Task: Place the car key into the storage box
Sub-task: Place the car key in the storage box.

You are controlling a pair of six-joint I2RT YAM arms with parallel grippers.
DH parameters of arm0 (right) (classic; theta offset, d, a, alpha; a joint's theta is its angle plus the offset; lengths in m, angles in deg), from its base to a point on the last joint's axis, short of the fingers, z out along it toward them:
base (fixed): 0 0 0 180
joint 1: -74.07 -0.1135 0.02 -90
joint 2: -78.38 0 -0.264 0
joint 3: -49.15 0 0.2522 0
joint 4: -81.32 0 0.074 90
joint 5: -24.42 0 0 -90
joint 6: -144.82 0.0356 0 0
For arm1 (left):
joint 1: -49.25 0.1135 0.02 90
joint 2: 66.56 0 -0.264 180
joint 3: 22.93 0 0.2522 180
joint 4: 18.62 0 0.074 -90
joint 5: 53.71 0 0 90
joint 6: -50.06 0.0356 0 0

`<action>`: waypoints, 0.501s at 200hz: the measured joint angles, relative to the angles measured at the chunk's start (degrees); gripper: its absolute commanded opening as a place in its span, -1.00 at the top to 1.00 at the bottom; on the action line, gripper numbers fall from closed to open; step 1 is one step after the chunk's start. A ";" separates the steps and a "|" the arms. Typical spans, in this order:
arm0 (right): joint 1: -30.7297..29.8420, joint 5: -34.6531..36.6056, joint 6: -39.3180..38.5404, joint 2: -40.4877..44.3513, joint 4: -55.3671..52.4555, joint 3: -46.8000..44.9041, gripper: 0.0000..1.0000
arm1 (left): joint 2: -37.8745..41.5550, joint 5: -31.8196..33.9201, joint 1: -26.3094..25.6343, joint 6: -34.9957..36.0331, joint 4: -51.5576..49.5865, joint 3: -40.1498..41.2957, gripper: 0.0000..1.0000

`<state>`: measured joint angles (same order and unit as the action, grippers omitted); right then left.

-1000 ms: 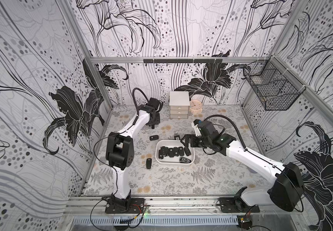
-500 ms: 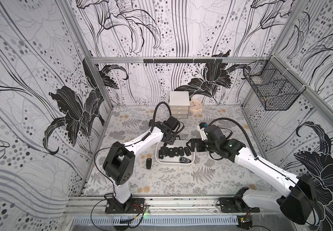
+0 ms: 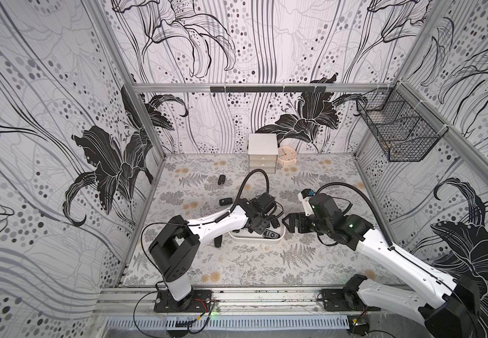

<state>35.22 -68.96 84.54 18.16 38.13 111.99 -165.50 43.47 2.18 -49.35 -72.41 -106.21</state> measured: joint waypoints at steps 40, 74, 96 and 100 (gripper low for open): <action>0.00 0.02 1.20 1.09 -0.15 -1.42 -1.00 | -0.24 -0.44 -0.35 0.31 2.23 3.30 0.21; 0.00 0.22 2.08 1.09 -0.13 -1.55 -1.00 | -0.55 -0.96 -0.68 0.46 2.93 4.24 -0.02; 0.00 0.24 2.40 1.09 -0.13 -1.60 -1.00 | -0.55 -1.20 -0.74 0.46 3.19 4.24 -0.24; 0.00 0.24 2.40 1.09 -0.13 -1.60 -1.00 | -0.55 -1.22 -0.74 0.44 3.19 4.24 -0.27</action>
<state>35.22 -68.72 86.94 19.25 38.00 110.40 -166.05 42.25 1.44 -48.92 -69.22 -101.97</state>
